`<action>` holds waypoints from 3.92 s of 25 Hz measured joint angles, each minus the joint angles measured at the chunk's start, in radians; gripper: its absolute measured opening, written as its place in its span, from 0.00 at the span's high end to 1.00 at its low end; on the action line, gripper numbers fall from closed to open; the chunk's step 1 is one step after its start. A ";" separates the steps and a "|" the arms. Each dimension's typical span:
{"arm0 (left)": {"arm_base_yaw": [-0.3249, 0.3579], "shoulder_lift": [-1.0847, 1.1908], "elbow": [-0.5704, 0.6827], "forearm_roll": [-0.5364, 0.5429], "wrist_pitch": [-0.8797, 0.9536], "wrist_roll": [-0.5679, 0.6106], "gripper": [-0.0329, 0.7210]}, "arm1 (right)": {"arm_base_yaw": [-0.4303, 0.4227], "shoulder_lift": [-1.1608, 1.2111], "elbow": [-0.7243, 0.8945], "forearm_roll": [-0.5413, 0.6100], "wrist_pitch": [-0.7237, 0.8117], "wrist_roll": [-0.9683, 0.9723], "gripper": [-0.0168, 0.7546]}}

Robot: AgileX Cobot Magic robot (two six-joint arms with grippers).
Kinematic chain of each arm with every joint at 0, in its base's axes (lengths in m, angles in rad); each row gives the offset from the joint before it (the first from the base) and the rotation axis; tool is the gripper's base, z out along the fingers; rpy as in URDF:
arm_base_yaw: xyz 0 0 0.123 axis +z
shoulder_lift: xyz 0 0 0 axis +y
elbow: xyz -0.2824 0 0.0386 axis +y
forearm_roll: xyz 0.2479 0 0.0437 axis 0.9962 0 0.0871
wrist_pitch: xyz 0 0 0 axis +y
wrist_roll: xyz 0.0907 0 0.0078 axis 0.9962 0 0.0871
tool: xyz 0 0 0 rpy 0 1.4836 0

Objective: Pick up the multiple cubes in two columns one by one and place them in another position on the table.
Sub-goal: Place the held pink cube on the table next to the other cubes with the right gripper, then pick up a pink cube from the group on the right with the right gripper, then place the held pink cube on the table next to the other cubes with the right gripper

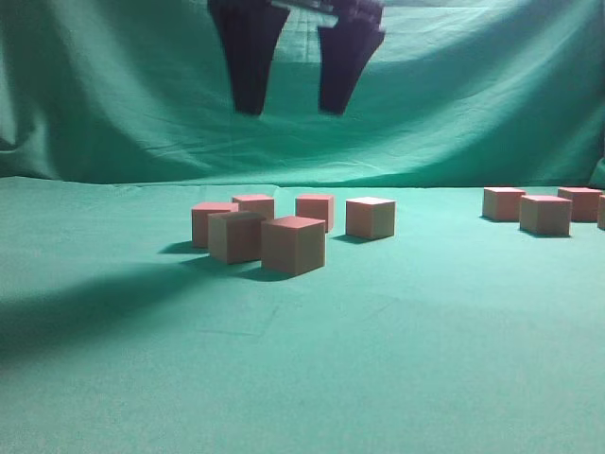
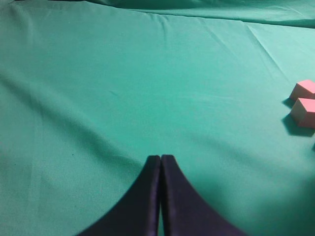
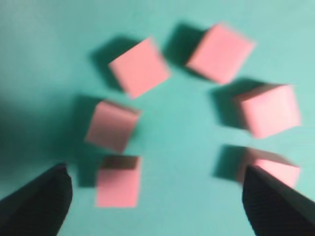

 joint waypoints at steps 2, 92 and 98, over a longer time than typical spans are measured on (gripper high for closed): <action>0.000 0.000 0.000 0.000 0.000 0.000 0.96 | 0.000 -0.024 -0.020 -0.109 0.009 0.086 0.15; 0.000 0.000 0.000 0.000 0.000 0.000 0.96 | 0.101 -0.257 0.679 -0.037 -0.473 0.577 0.65; 0.000 0.000 0.000 0.000 0.000 0.000 0.96 | 0.104 -0.203 0.679 -0.065 -0.490 0.629 0.65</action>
